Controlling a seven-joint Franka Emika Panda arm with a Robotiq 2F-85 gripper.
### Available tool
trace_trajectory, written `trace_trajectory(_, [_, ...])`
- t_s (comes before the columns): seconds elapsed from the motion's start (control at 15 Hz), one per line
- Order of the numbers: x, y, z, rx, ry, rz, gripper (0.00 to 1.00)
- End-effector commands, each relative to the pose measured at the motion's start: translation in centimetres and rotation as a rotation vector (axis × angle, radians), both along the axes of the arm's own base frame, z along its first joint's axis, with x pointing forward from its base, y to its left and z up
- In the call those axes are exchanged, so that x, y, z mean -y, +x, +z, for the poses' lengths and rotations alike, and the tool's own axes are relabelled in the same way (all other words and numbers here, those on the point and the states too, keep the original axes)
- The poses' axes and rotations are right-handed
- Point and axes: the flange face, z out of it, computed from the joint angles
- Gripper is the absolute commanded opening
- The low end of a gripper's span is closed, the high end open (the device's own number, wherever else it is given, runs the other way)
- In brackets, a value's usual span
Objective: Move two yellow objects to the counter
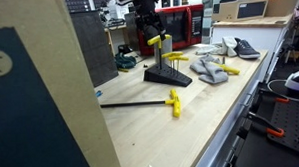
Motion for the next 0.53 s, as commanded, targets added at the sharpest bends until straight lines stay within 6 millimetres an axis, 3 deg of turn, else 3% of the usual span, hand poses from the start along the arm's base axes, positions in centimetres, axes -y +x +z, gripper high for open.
trace_trajectory(0.0, [0.05, -0.71, 0.51, 0.025, 0.01, 0.009, 1.0])
trace_trajectory(0.2, [0.13, -1.01, 0.4, 0.022, 0.01, 0.007, 1.0])
trace_trajectory(0.27, [0.1, -1.15, 0.34, 0.021, 0.011, 0.009, 0.75])
trace_trajectory(0.33, [0.05, -1.35, 0.29, 0.02, 0.012, 0.01, 0.74])
trace_trajectory(0.47, [-0.03, -1.65, 0.16, 0.016, 0.014, 0.012, 0.58])
